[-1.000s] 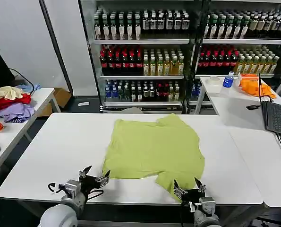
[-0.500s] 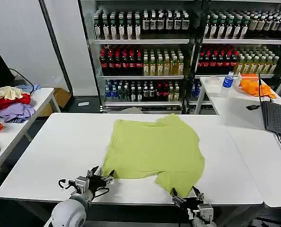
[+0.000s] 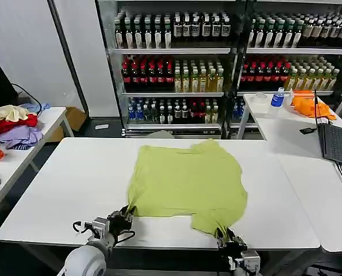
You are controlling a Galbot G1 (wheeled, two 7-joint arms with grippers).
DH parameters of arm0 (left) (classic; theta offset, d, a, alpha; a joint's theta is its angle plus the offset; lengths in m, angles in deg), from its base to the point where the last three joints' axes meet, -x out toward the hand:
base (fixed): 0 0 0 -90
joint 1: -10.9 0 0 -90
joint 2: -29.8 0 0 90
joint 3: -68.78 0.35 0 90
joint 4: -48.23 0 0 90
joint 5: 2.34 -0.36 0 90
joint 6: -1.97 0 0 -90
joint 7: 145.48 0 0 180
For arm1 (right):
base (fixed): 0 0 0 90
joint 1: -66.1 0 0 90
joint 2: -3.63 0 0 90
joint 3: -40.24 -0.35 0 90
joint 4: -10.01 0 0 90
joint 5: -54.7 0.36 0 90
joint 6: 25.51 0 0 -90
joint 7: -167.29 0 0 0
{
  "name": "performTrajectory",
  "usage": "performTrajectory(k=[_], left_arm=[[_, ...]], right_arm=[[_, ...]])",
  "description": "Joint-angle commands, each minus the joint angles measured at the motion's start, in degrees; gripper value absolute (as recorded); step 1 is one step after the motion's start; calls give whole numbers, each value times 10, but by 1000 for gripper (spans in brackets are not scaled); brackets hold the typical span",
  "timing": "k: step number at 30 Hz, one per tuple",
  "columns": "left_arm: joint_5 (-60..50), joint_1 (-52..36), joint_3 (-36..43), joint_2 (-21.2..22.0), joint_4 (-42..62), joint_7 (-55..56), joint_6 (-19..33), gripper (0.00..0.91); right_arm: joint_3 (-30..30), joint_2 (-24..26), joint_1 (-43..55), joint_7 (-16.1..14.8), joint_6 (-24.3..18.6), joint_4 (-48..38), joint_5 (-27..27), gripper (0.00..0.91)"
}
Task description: Fold and organize the clothes.
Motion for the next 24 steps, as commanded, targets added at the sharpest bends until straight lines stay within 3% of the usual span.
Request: performTrajectory(k=[1,15,24], left_arm=[[15,9,-1,1,-9,2,1,50],[53,84,-53,-5,-127,13,8,50],[83,47,-50,0,-93,18,41,50]], right_arm=[[-2,-1,-3,-2,-7,2,-10,0],[-51,15,-63,-15,-24,106,-13,0],[-66,40,-6,-17,-32,87,-4,0]])
